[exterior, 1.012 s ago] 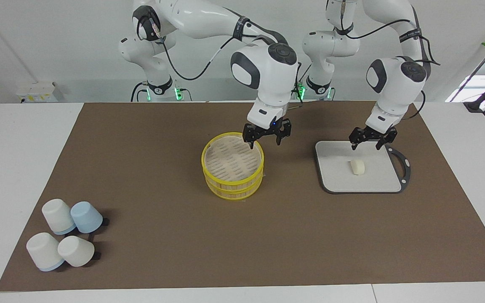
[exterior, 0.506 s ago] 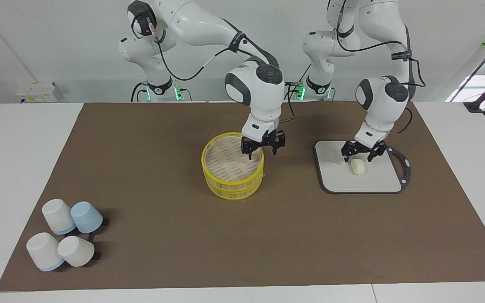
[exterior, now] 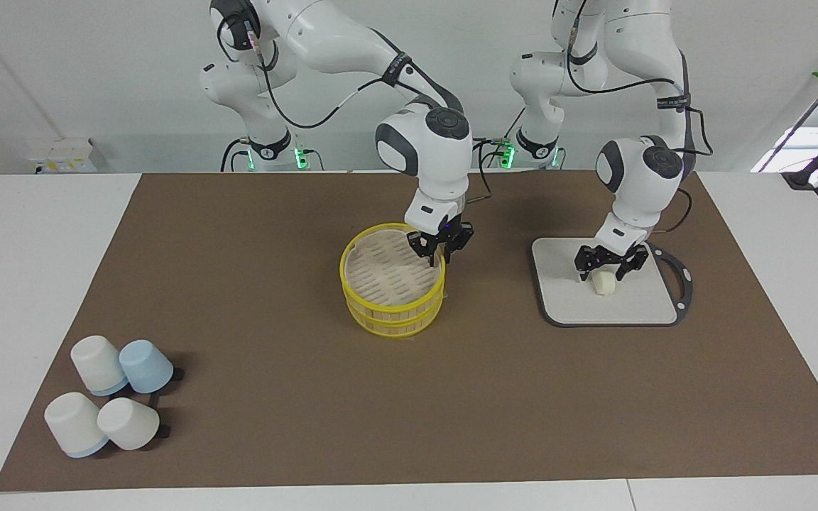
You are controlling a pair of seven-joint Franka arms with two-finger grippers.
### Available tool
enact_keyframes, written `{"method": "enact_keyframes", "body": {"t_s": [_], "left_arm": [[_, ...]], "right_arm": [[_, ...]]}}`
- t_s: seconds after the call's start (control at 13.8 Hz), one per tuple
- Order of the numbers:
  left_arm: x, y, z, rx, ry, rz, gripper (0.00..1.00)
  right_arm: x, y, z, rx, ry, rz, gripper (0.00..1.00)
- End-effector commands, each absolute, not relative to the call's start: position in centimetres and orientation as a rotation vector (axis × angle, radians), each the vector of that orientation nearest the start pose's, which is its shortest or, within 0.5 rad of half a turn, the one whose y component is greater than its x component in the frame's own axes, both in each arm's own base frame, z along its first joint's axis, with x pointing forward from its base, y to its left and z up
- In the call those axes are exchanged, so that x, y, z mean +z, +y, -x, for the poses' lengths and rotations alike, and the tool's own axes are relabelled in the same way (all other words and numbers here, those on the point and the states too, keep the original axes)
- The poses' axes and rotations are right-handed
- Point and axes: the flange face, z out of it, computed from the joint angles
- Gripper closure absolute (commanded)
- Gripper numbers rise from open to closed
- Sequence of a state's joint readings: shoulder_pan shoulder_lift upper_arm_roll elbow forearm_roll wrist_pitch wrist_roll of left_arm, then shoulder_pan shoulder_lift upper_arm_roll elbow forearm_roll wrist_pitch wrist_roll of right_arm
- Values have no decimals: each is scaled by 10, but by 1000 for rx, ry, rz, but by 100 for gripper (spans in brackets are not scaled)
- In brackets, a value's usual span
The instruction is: Place bun in steamer
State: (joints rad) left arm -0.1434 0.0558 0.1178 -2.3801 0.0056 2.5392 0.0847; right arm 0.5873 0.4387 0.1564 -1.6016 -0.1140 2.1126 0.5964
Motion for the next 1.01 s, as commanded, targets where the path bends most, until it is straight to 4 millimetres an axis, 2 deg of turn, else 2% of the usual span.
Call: {"method": "enact_keyframes", "body": {"t_s": [0.0,0.14,0.22,0.36,0.51,0.65,0.87,0.94], "left_arm": [[309,-16,-514,-184,198,3107,67],[311,-16,-517,-184,193,3108,82],[313,-16,-519,-187,187,3109,85],[319,-16,-523,-170,180,3112,85],[344,-17,-537,-116,169,3118,84],[388,-21,-553,-59,149,3138,84],[487,-38,-569,22,85,3167,81],[514,-46,-572,30,50,3195,81]], "right_arm": [[390,443,-511,-134,-267,3082,100],[396,443,-513,-128,-265,3082,100],[404,445,-516,-132,-262,3081,100],[433,440,-526,-117,-247,3097,100],[467,424,-538,-91,-273,3114,100],[496,385,-550,-61,-337,3122,100],[526,313,-566,50,-416,3108,100],[534,290,-570,77,-434,3110,100]]}}
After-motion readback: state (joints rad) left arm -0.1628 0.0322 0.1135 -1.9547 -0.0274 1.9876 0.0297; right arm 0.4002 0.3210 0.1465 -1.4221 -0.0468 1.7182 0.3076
